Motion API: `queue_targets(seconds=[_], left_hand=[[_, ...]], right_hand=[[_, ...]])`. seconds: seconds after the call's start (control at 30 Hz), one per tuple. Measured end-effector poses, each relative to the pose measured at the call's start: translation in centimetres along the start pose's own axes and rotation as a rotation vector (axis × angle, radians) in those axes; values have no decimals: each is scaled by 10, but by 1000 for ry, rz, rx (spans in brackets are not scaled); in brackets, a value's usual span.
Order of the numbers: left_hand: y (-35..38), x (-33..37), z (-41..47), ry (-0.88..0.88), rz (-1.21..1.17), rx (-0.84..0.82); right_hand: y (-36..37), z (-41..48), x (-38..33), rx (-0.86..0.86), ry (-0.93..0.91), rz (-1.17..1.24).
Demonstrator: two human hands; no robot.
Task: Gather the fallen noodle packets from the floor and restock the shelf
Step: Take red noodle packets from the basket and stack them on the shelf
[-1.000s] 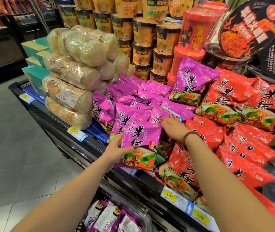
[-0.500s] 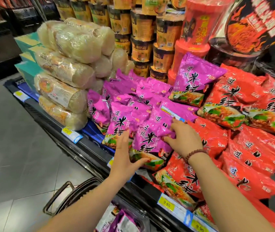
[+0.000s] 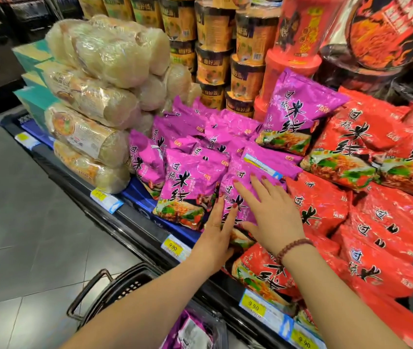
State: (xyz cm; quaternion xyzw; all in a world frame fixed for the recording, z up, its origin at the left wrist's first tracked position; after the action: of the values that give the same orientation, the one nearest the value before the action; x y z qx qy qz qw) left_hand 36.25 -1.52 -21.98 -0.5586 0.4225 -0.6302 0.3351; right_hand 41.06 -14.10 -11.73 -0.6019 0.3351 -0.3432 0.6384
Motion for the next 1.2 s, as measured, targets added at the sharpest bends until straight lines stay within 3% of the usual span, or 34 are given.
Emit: queue_targets(seconds=[0.17,0.37,0.43,0.5,0.57,0.63,0.73,0.8,1.03,1.2], left_hand=[[2,-5,2,-3,30,-63],[-19,-32,-24,165,-33,-11],[-43,-46,-36,167,-30,270],[-60,-68,-43,15,17,585],[-77,-89,-41,-207,14,692],[-93,-105,-31,-353,-13,587],[-104,-121,-11,-364,120,312],[-106,-127,5,-362,219,219],[-115,-144,51,-307,221,19],[-115,-143,51,-297,214,28]], right_hand=[[4,6,0,-59,-15,45],[7,0,2,-95,-7,73],[9,2,2,-113,-2,59],[10,3,1,-127,6,55],[11,4,0,-130,11,58],[13,4,-1,-131,14,59],[14,5,0,-125,9,62],[14,5,0,-123,7,73],[20,7,5,-122,4,103],[21,7,5,-125,-11,117]])
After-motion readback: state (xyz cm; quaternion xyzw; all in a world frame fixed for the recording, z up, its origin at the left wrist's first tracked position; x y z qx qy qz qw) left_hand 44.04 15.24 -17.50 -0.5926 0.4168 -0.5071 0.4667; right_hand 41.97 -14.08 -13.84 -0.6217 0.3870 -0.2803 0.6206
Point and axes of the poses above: each hand's wrist, its own z-axis towards the middle knuckle, its own y-axis out of the palm, x = y × z, the point moved 2 cm from there along z, towards the middle knuckle, and after that the axes turned 6 degrees about z, right-handed, at the moved point
